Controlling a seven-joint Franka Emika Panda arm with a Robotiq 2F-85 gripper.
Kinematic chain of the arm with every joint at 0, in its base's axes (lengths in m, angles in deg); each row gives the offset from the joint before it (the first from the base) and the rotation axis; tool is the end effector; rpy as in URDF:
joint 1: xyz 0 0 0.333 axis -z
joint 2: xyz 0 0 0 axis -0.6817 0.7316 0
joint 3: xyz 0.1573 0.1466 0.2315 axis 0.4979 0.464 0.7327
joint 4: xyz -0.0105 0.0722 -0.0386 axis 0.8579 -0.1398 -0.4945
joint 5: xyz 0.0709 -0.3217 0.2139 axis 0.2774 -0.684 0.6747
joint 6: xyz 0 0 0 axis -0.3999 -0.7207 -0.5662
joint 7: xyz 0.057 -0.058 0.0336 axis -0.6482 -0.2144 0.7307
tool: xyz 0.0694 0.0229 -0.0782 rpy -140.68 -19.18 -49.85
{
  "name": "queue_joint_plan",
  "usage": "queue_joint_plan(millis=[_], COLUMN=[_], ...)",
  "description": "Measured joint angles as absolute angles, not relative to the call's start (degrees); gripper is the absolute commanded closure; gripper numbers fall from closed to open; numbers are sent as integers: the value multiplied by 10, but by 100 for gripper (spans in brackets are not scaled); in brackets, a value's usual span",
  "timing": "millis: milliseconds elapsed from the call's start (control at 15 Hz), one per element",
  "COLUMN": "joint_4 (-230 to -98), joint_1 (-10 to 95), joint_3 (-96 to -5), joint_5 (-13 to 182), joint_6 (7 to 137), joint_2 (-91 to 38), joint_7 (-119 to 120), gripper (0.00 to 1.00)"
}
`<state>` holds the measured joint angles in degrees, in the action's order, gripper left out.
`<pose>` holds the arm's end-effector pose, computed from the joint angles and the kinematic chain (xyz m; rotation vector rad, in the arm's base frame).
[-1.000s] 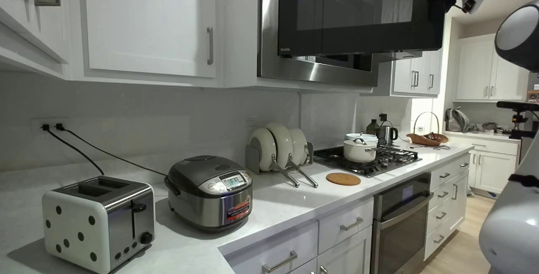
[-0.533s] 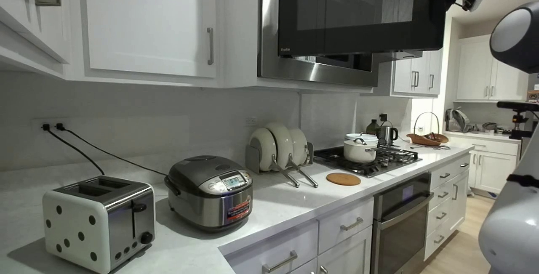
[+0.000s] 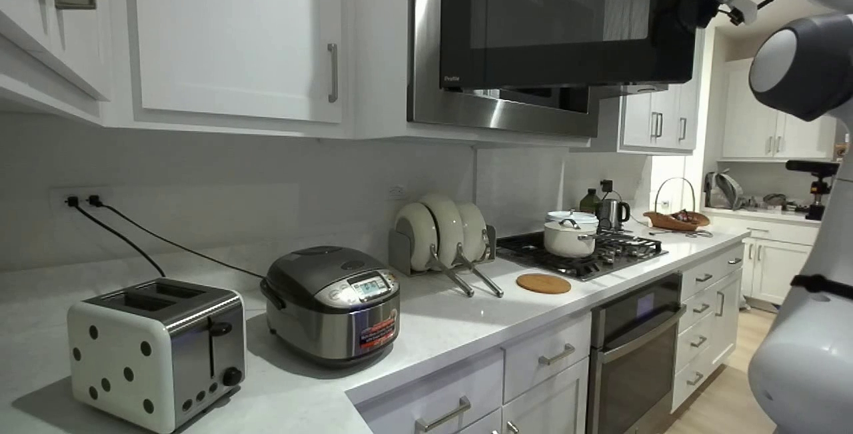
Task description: Open the microwave door
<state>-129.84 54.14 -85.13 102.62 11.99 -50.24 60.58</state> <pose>0.2661 -0.3302 0.8934 2.9196 0.3015 0.7256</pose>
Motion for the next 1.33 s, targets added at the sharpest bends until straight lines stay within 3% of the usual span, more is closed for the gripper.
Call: queue_joint_plan(millis=[600,1333], joint_4=[-1278,-1317], joint_1=[564,594], joint_3=[-850,-895], joint_5=[1026,944], joint_6=[127,281], joint_2=[-491,-490], joint_7=[568,561], gripper=[0,0])
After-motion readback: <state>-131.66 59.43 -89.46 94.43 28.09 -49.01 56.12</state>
